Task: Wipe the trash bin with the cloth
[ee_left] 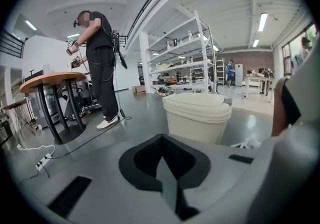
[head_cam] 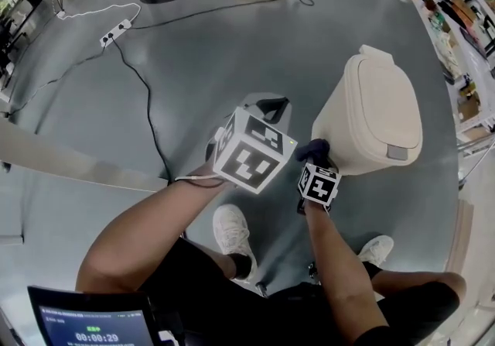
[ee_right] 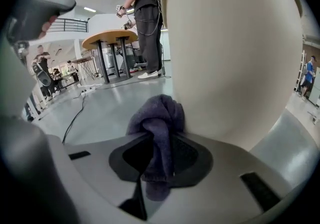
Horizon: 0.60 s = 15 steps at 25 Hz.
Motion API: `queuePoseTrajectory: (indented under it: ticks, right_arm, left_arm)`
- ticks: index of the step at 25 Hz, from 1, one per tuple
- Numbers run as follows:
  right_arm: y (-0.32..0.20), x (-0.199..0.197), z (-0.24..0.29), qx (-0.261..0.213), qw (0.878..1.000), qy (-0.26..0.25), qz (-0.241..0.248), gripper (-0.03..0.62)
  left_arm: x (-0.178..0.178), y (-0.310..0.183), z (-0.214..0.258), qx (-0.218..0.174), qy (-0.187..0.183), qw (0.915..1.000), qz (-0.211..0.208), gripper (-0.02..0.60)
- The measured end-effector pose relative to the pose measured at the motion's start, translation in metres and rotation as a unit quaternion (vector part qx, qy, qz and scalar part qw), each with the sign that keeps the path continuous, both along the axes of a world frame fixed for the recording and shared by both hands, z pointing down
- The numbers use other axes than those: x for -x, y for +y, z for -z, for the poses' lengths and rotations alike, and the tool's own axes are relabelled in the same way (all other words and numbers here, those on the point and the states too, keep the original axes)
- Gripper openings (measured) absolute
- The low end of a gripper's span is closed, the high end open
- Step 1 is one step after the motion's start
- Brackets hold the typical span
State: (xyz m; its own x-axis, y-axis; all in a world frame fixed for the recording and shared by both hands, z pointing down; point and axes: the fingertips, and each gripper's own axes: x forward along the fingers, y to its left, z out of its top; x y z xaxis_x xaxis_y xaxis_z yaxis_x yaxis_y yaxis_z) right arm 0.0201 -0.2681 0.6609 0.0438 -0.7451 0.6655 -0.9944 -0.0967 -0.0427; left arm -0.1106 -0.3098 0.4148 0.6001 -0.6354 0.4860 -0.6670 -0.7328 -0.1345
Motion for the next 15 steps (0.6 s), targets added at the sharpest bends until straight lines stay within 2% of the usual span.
queuePoseTrajectory:
  ticks: [4,7,11,15]
  right_arm:
    - [0.006,0.005,-0.03,0.032,0.999,0.018,0.012,0.081]
    - [0.004,0.015,-0.031,0.029,0.998,0.039,0.044,0.081]
    - [-0.002,0.025,0.004,-0.009,0.999,0.028,0.042,0.083]
    - [-0.017,0.045,0.07,-0.071,0.997,-0.004,0.029,0.081]
  left_arm:
    - [-0.004,0.001,-0.001,0.002,0.0,1.0,-0.008,-0.003]
    - [-0.003,0.0,0.001,0.001,0.002,1.0,-0.008,-0.003]
    - [0.003,-0.003,0.003,0.003,0.007,1.0,0.001,-0.003]
    - [0.01,-0.005,0.008,0.002,0.015,0.9999,0.002,-0.003]
